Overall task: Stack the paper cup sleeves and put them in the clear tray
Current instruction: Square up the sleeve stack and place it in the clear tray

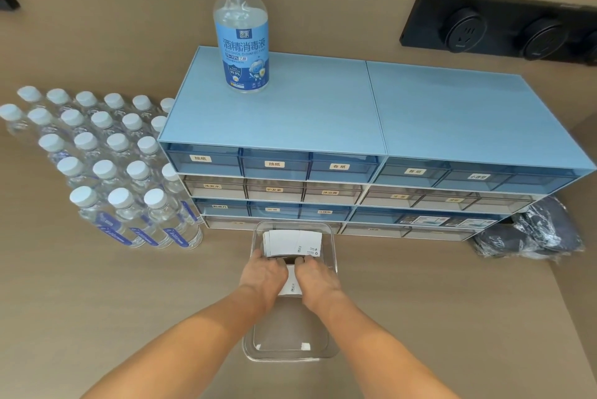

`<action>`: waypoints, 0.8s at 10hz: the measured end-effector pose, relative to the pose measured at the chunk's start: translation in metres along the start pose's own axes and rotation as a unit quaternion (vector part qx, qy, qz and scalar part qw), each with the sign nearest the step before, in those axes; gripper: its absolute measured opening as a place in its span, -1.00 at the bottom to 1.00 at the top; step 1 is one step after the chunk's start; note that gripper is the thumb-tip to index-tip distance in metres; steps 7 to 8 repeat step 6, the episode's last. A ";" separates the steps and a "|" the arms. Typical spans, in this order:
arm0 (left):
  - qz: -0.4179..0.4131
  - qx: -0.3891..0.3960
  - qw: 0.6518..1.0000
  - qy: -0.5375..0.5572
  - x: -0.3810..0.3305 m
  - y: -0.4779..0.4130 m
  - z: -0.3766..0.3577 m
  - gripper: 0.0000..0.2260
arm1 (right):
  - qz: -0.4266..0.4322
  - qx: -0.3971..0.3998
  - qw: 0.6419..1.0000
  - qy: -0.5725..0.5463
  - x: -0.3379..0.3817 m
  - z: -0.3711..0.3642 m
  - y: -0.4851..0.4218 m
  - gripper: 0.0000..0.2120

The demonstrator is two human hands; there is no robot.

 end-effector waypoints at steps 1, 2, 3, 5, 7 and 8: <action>-0.002 0.007 1.000 -0.001 0.001 0.001 0.000 -0.69 | 0.005 -0.003 1.000 0.004 0.001 0.003 0.001 -0.42; -0.003 0.008 1.000 0.007 0.001 0.000 0.002 -0.65 | 0.007 -0.005 1.000 0.013 0.001 0.006 0.004 -0.40; 0.002 0.010 1.000 0.020 0.004 0.003 0.008 -0.59 | 0.006 -0.007 1.000 0.016 -0.001 0.010 0.007 -0.38; 0.005 -0.015 0.999 0.037 0.008 0.019 0.021 -0.39 | 0.013 -0.023 0.999 0.021 -0.002 0.020 0.023 -0.34; 0.009 -0.025 0.998 0.054 0.012 0.029 0.028 -0.39 | 0.016 -0.030 0.999 0.010 -0.001 0.027 0.033 -0.39; 0.009 -0.025 0.998 0.054 0.012 0.029 0.028 -0.39 | 0.016 -0.030 0.999 0.010 -0.001 0.027 0.033 -0.39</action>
Point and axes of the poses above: each hand's wrist, its own y-axis away from the middle knuckle, its own z-axis out of the back of the hand, x = y × z, the point moved 5 cm from there along -y, towards the middle knuckle, and after that the axes turned 1 degree about z, right-handed, at the moved point
